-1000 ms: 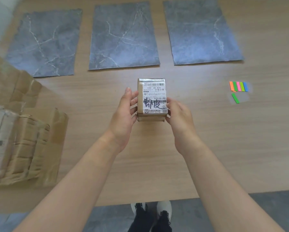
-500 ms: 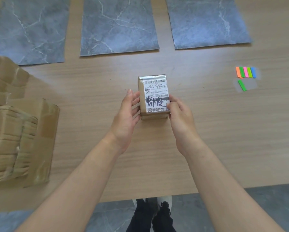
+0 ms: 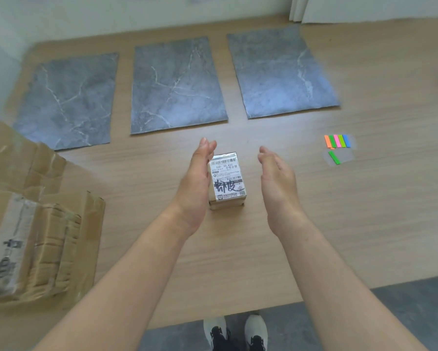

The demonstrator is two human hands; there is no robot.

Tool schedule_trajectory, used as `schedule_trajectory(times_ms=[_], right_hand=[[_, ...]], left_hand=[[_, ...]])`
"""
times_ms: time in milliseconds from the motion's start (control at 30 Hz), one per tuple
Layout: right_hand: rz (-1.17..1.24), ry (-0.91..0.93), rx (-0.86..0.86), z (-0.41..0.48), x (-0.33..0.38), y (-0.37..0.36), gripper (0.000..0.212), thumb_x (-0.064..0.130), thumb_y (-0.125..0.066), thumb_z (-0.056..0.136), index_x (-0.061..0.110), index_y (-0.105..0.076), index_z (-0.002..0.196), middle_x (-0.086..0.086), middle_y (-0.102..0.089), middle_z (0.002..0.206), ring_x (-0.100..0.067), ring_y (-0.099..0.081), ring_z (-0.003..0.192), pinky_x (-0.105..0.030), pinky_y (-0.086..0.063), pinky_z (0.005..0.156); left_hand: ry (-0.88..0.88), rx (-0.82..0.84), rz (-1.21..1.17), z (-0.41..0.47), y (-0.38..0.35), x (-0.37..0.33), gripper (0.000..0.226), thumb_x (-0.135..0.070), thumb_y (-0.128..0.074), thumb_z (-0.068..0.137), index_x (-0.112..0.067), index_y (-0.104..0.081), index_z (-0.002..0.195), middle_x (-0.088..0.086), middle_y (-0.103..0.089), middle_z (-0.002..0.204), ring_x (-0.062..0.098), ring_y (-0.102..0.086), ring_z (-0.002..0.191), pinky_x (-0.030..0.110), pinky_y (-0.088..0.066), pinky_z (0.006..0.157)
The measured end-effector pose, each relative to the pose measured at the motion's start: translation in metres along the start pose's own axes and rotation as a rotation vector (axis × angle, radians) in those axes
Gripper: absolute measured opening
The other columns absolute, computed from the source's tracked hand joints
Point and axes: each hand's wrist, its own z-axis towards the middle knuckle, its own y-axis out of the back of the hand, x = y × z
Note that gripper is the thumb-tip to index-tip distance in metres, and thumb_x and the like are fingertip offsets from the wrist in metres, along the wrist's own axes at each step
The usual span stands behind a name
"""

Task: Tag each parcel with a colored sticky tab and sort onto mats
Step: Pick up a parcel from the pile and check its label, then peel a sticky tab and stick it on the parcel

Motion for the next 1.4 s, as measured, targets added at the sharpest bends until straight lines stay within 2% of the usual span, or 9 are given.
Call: schedule_trajectory(times_ms=[100,233,533,667,833,933,1033,1200,1400], right_hand=[[0.029,0.055,-0.016,-0.007,0.027,0.014,0.045,0.024,-0.049,0.104,0.018,-0.052,0.148,0.01,-0.052,0.15,0.0,-0.046,0.136,-0.024,-0.034,0.116],[0.054,0.092,-0.065,-0.014,0.051,0.041,0.044,0.024,-0.049,0.104,0.019,-0.052,0.148,0.012,-0.051,0.15,0.0,-0.044,0.137,-0.032,-0.034,0.12],[0.107,0.054,-0.152,0.012,0.056,0.123,0.041,0.027,-0.05,0.105,0.019,-0.056,0.144,0.013,-0.054,0.145,-0.001,-0.048,0.134,-0.033,-0.037,0.118],[0.123,0.037,-0.149,0.043,0.051,0.16,0.041,0.026,-0.051,0.104,0.019,-0.057,0.144,0.024,-0.053,0.136,0.0,-0.047,0.136,-0.035,-0.035,0.12],[0.129,-0.008,-0.137,0.09,0.043,0.211,0.037,0.025,-0.051,0.103,0.019,-0.063,0.137,0.008,-0.06,0.142,-0.002,-0.053,0.131,-0.034,-0.039,0.117],[0.127,-0.037,-0.118,0.119,0.043,0.241,0.026,0.021,-0.05,0.104,0.023,-0.068,0.123,0.01,-0.066,0.131,0.003,-0.059,0.118,-0.029,-0.046,0.11],[0.074,-0.047,-0.121,0.15,0.042,0.268,0.024,0.015,-0.051,0.101,0.03,-0.07,0.104,0.016,-0.07,0.114,0.005,-0.062,0.111,-0.03,-0.048,0.108],[-0.044,-0.009,-0.098,0.2,0.028,0.298,0.034,0.005,-0.05,0.1,0.016,-0.068,0.127,0.01,-0.07,0.122,-0.003,-0.064,0.117,-0.033,-0.047,0.111],[-0.2,0.06,-0.02,0.25,0.004,0.31,0.038,0.0,-0.051,0.098,0.02,-0.069,0.124,0.017,-0.07,0.113,-0.001,-0.067,0.111,-0.028,-0.05,0.106]], left_hand=[[-0.048,0.054,0.037,-0.003,-0.02,-0.023,0.079,-0.071,-0.035,0.084,-0.029,-0.042,0.151,-0.009,-0.037,0.158,-0.002,-0.027,0.145,0.03,-0.016,0.123],[-0.065,0.142,0.056,-0.004,-0.054,-0.042,0.083,-0.076,-0.038,0.081,-0.031,-0.041,0.151,-0.009,-0.038,0.158,-0.002,-0.027,0.146,0.033,-0.016,0.124],[0.018,0.283,0.057,0.017,-0.144,-0.035,0.083,-0.073,-0.034,0.082,-0.03,-0.038,0.153,-0.006,-0.039,0.158,0.001,-0.028,0.146,0.032,-0.018,0.124],[0.052,0.286,0.035,0.035,-0.184,-0.023,0.082,-0.072,-0.036,0.082,-0.03,-0.039,0.152,-0.001,-0.042,0.156,0.006,-0.03,0.147,0.034,-0.019,0.124],[0.094,0.244,0.028,0.066,-0.239,-0.004,0.083,-0.072,-0.036,0.083,-0.027,-0.038,0.153,0.001,-0.044,0.154,0.011,-0.032,0.147,0.037,-0.02,0.124],[0.121,0.205,0.009,0.088,-0.271,0.009,0.07,-0.068,-0.033,0.097,-0.027,-0.038,0.153,0.0,-0.047,0.152,0.013,-0.033,0.147,0.038,-0.021,0.124],[0.157,0.161,-0.013,0.11,-0.297,0.022,0.064,-0.063,-0.029,0.1,-0.026,-0.039,0.152,0.001,-0.051,0.149,0.013,-0.038,0.144,0.038,-0.023,0.123],[0.19,0.095,-0.05,0.141,-0.323,0.042,0.064,-0.062,-0.029,0.1,-0.024,-0.041,0.151,0.003,-0.054,0.147,0.014,-0.043,0.141,0.038,-0.026,0.123],[0.214,0.027,-0.085,0.182,-0.328,0.067,0.064,-0.062,-0.03,0.1,-0.023,-0.045,0.148,0.006,-0.057,0.144,0.016,-0.048,0.137,0.039,-0.029,0.121]])
